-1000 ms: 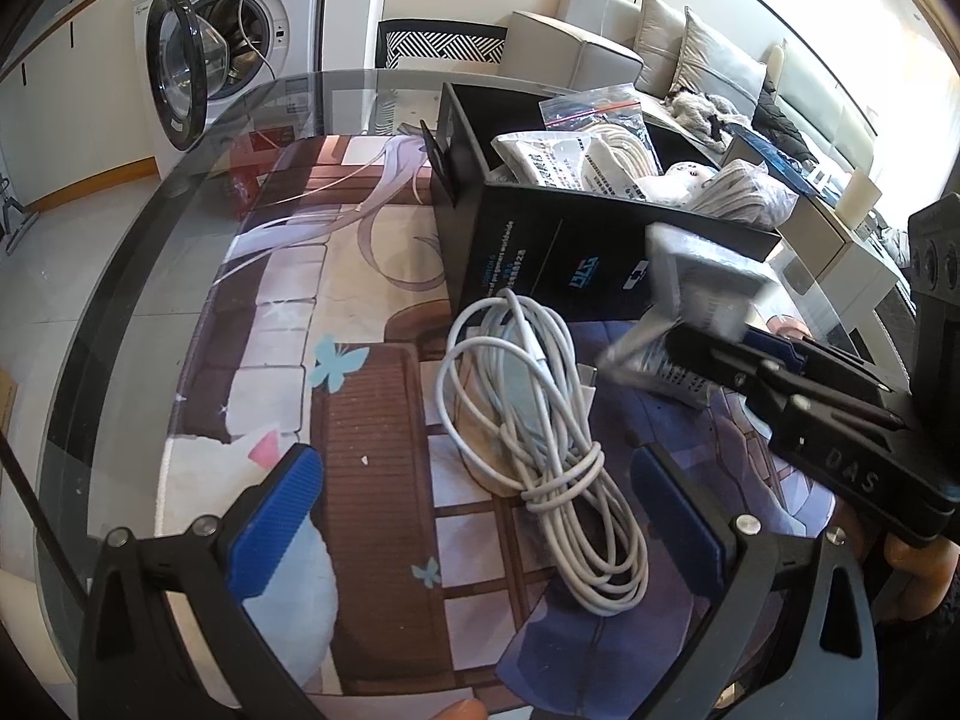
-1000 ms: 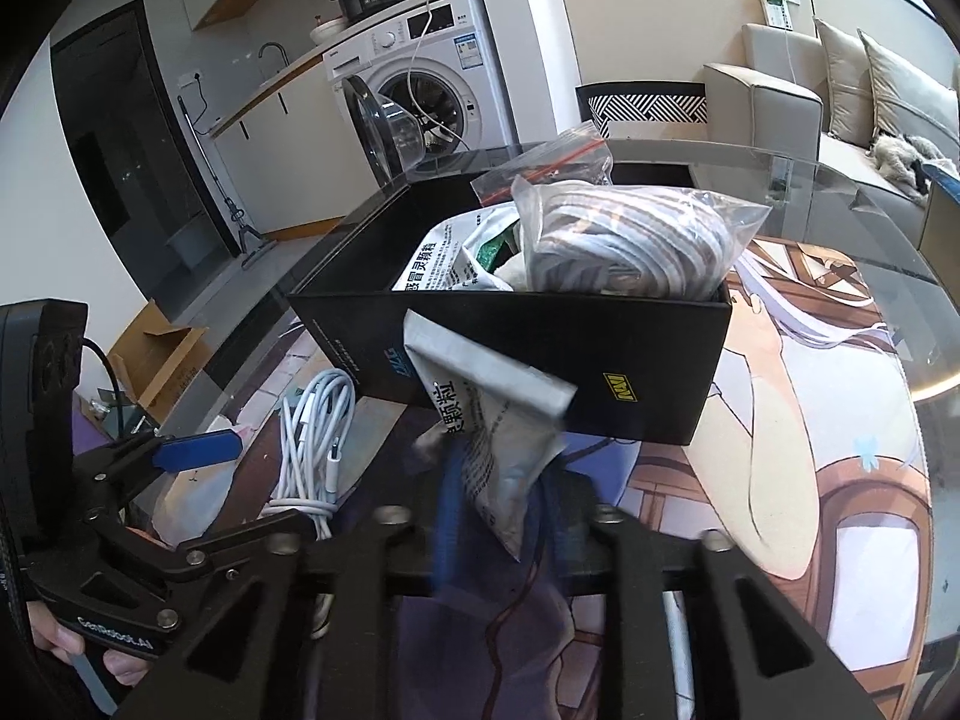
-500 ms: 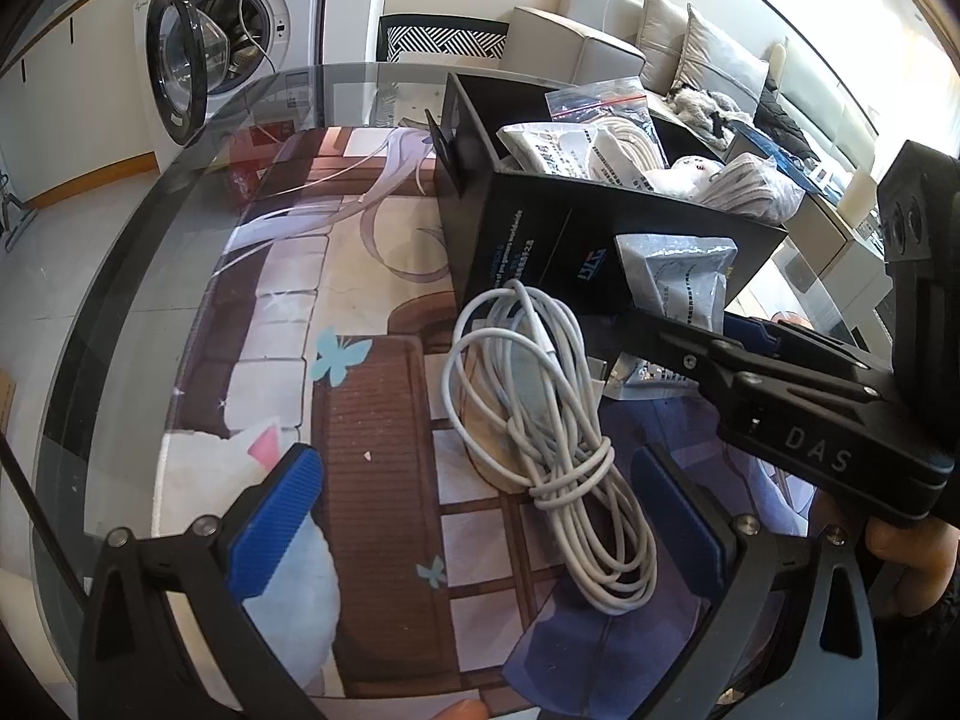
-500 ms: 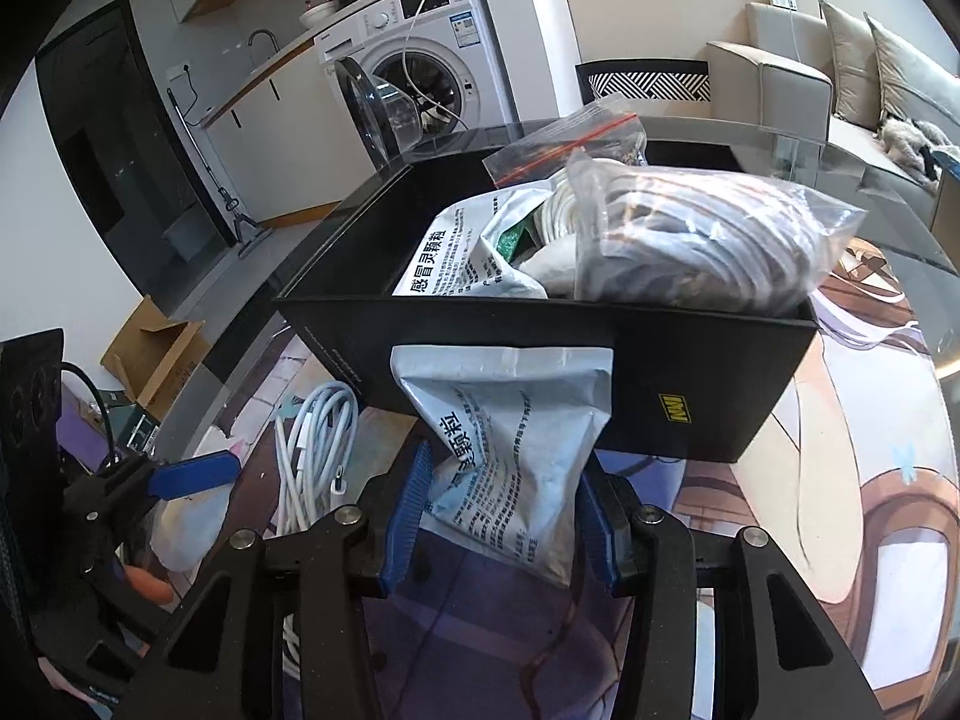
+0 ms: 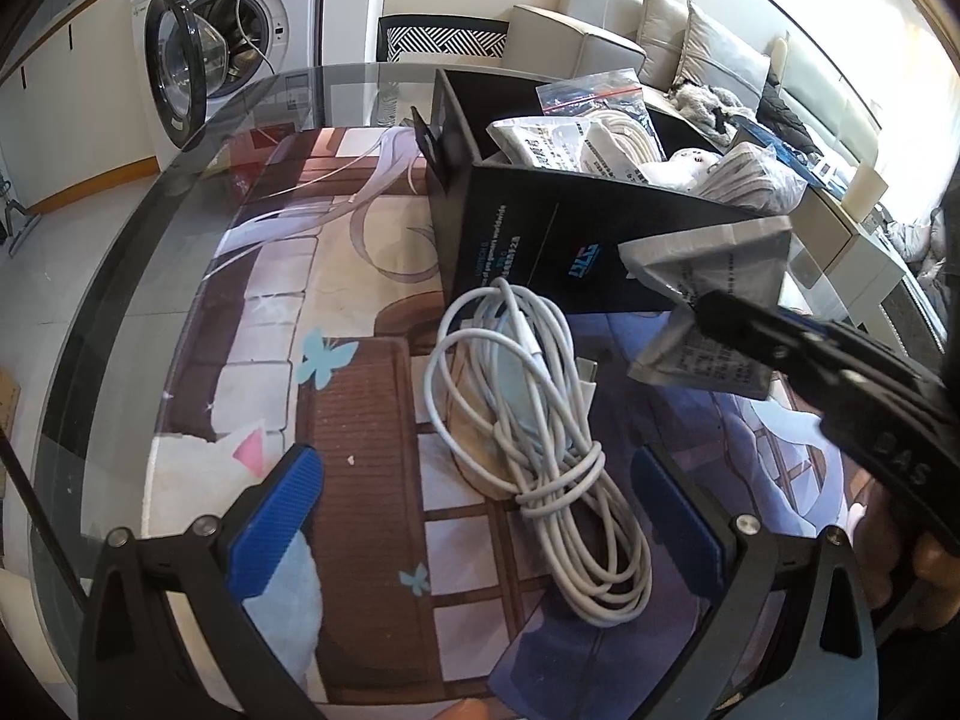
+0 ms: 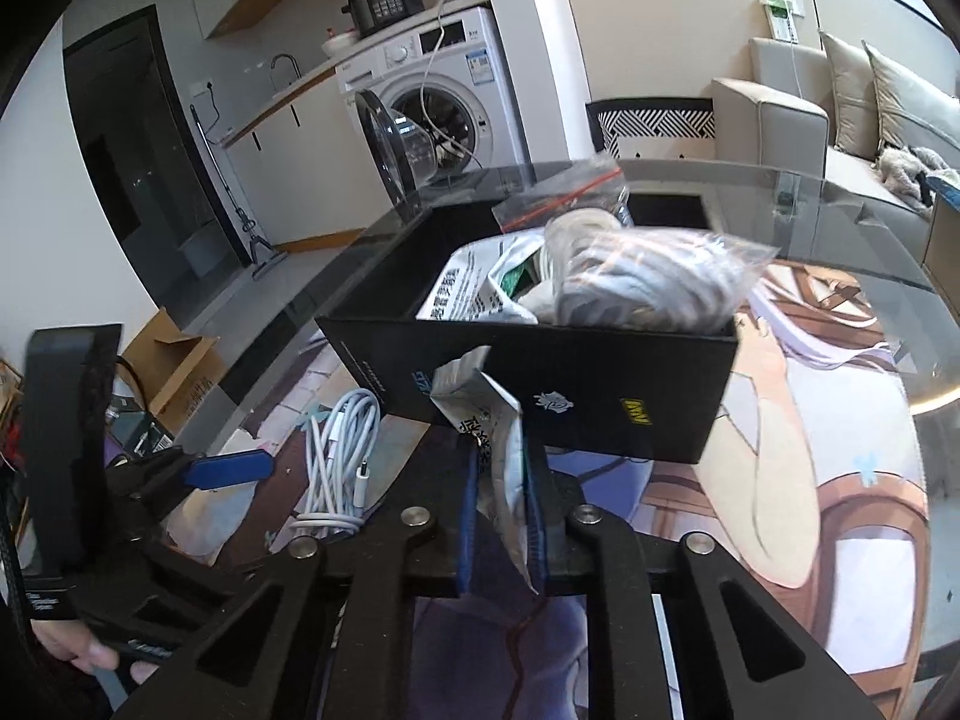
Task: Organize soft objects
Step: 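Grasp the white cable coil with the left tool while the right tool holds the packet, then lift the cable over the box with the left tool while the right tool carries the packet there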
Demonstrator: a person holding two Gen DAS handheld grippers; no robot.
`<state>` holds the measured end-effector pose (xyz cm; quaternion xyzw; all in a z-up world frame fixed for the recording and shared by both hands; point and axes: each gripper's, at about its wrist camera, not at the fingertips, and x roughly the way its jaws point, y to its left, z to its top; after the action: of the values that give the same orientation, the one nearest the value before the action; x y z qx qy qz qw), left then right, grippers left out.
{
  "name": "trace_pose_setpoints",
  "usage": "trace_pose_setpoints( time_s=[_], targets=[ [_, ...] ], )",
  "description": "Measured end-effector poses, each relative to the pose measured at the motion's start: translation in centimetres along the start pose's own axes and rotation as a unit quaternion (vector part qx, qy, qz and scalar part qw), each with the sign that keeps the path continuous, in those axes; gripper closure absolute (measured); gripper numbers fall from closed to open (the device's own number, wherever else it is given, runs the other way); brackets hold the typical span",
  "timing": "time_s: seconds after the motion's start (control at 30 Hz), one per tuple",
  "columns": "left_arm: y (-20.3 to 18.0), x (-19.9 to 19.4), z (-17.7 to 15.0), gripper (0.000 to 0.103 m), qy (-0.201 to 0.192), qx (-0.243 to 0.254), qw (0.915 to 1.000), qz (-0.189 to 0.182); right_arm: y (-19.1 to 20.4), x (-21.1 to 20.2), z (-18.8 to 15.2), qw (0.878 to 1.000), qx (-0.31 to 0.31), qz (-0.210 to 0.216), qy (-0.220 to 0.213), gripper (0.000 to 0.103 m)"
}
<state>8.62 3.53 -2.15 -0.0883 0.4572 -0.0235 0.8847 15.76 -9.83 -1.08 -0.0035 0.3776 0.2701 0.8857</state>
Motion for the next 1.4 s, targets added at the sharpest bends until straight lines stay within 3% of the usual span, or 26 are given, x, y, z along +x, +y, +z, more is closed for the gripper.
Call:
trace_pose_setpoints(
  time_s=[0.3, 0.4, 0.47, 0.53, 0.57, 0.67, 1.0, 1.13, 1.4],
  targets=[
    [-0.8, 0.4, 0.0, 0.005, -0.012, 0.010, 0.9996, 0.025, -0.3, -1.0, 0.0, 1.000, -0.001, 0.007, -0.009, 0.095],
    [-0.9, 0.2, -0.1, 0.019, -0.022, 0.020, 0.9992, 0.029, 0.0, -0.7, -0.4, 1.000, -0.005, 0.020, 0.007, 0.094],
    [-1.0, -0.1, -0.3, 0.032, -0.028, 0.026, 0.9990, 0.023, 0.2, -0.7, -0.9, 1.000, -0.013, 0.020, 0.011, 0.093],
    [-1.2, -0.2, -0.4, 0.052, -0.033, 0.039, 0.9985, 0.022, 0.6, -0.4, -1.2, 0.999, -0.022, 0.023, 0.017, 0.090],
    [-1.3, -0.2, -0.4, 0.056, -0.036, 0.044, 0.9982, 0.020, 0.8, -0.3, -1.2, 0.999, -0.027, 0.022, 0.017, 0.090],
    [-1.1, -0.4, -0.3, 0.071, -0.038, 0.042, 0.9984, 0.000, 1.3, 0.1, -1.2, 0.999, -0.035, 0.026, 0.021, 0.081],
    [-0.8, -0.7, -0.4, 0.071, -0.043, 0.022, 0.9984, -0.031, 1.8, 2.7, -1.1, 0.998, -0.035, 0.021, 0.049, 0.078],
    [-0.9, -1.0, -0.4, 0.071, -0.049, 0.020, 0.9980, -0.035, 1.4, 2.5, -1.0, 0.999, -0.029, 0.019, 0.039, 0.088],
    [-1.0, -2.5, -0.3, 0.071, -0.067, 0.016, 0.9966, -0.045, 1.3, 1.0, -0.8, 0.999, -0.034, 0.020, 0.018, 0.089]
  ],
)
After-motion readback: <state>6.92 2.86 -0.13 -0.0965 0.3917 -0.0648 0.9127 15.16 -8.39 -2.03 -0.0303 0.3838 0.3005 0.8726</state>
